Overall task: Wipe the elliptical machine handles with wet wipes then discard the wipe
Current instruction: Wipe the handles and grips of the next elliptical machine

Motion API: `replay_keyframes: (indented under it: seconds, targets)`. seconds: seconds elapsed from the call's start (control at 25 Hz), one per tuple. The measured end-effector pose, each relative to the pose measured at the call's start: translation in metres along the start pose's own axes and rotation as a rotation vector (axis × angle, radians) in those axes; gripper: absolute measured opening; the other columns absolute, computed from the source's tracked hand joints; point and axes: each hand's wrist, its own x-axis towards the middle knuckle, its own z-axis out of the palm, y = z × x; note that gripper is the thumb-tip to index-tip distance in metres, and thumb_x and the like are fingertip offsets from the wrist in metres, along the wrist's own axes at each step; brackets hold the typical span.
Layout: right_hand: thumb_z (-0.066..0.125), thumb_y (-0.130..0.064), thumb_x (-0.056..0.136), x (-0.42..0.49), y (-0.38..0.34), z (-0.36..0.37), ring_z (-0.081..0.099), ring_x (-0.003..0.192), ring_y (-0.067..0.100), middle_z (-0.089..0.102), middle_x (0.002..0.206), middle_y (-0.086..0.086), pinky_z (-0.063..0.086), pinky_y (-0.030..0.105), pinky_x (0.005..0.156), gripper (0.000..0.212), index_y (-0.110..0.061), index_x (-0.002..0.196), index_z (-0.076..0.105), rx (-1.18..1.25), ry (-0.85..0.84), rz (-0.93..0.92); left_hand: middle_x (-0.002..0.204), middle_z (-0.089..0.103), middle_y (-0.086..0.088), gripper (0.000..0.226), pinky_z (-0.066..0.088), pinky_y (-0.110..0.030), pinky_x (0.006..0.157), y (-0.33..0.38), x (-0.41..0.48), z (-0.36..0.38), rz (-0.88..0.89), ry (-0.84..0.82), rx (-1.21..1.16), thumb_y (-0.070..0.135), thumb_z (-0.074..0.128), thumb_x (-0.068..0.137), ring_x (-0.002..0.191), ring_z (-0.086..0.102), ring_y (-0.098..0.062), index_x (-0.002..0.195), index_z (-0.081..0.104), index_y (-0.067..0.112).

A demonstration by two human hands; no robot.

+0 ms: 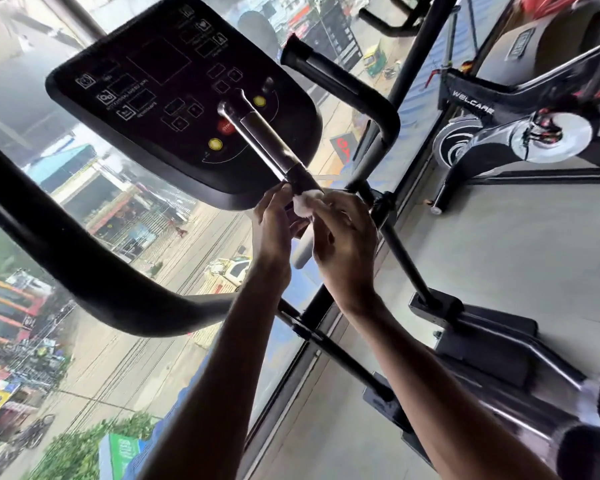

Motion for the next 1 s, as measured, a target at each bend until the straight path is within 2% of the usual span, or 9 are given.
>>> replay_keyframes:
  seconds: [0.08,0.2,0.4,0.56,0.64,0.76,0.8,0.92,1.0]
  targets:
    - [0.061,-0.015,0.103,-0.031,0.007,-0.004,0.067,0.101,0.017,0.07,0.107,0.007,0.053,0.019,0.092,0.021,-0.01,0.111,0.079,0.042,0.043,0.079,0.095,0.074,-0.002,0.036,0.049,-0.036,0.081,-0.002,0.001,-0.002,-0.011,-0.013,0.01,0.028,0.049,0.103,0.085,0.069,-0.013,0.124,0.066,0.003]
    - [0.069,-0.005,0.095,-0.029,0.017,0.009,0.074,0.093,0.02,0.073,0.104,0.009,0.063,0.042,0.075,0.015,-0.004,0.107,0.078,0.282,0.28,0.506,0.1,0.075,-0.003,0.039,0.048,-0.035,0.086,-0.007,0.001,-0.004,-0.038,-0.033,0.057,0.028,0.049,0.104,0.085,0.071,-0.01,0.129,0.063,0.0]
    - [0.069,-0.002,0.094,-0.045,-0.003,0.027,0.072,0.1,0.016,0.071,0.107,0.005,0.061,0.035,0.081,0.016,-0.007,0.107,0.076,0.367,0.331,0.521,0.111,0.076,-0.011,0.05,0.046,-0.039,0.094,-0.011,-0.001,-0.003,-0.03,-0.094,0.173,0.043,0.057,0.089,0.094,0.068,-0.016,0.119,0.069,0.006]
    - [0.072,-0.007,0.09,-0.06,0.011,0.043,0.075,0.084,0.009,0.078,0.085,-0.005,0.059,0.033,0.081,0.012,-0.015,0.094,0.079,0.508,0.365,1.147,0.121,0.068,-0.019,0.043,0.047,-0.042,0.101,-0.019,0.0,0.003,0.0,-0.041,0.23,0.058,0.062,0.074,0.106,0.068,-0.025,0.093,0.074,0.02]
    - [0.073,-0.008,0.09,-0.052,0.005,0.044,0.076,0.089,0.016,0.079,0.089,0.004,0.06,0.034,0.083,0.008,-0.009,0.096,0.079,0.582,0.444,1.15,0.106,0.072,-0.01,0.035,0.048,-0.04,0.097,-0.021,0.002,0.003,0.004,-0.043,0.222,0.052,0.062,0.077,0.1,0.067,-0.023,0.09,0.073,0.021]
    - [0.073,-0.009,0.092,-0.061,-0.015,0.045,0.073,0.097,0.017,0.075,0.101,0.006,0.059,0.025,0.083,0.009,-0.006,0.1,0.077,0.519,0.463,0.958,0.096,0.072,-0.007,0.025,0.048,-0.041,0.095,-0.024,0.007,-0.001,0.026,-0.041,0.222,0.046,0.062,0.08,0.096,0.065,-0.019,0.086,0.074,0.025]
    - [0.073,-0.01,0.093,-0.066,-0.015,0.048,0.073,0.095,0.013,0.076,0.099,0.003,0.058,0.025,0.081,0.008,-0.008,0.1,0.077,0.497,0.445,0.976,0.097,0.072,-0.009,0.022,0.048,-0.041,0.094,-0.025,0.007,-0.002,0.037,-0.045,0.215,0.045,0.063,0.08,0.096,0.064,-0.019,0.083,0.074,0.026]
    - [0.073,-0.02,0.093,-0.065,0.002,0.056,0.069,0.075,-0.005,0.076,0.083,-0.007,0.053,0.028,0.076,0.005,-0.018,0.095,0.076,0.549,0.414,1.268,0.086,0.068,0.0,0.017,0.046,-0.035,0.087,-0.027,0.004,-0.001,0.078,-0.075,0.214,0.038,0.063,0.082,0.091,0.06,-0.017,0.073,0.074,0.03]
    - [0.072,-0.021,0.093,-0.064,0.001,0.057,0.072,0.082,0.001,0.077,0.086,-0.005,0.056,0.026,0.077,0.004,-0.02,0.094,0.076,0.513,0.449,1.185,0.084,0.067,0.003,0.016,0.046,-0.033,0.087,-0.029,0.003,-0.001,0.104,-0.094,0.207,0.035,0.063,0.083,0.089,0.06,-0.015,0.072,0.073,0.03]
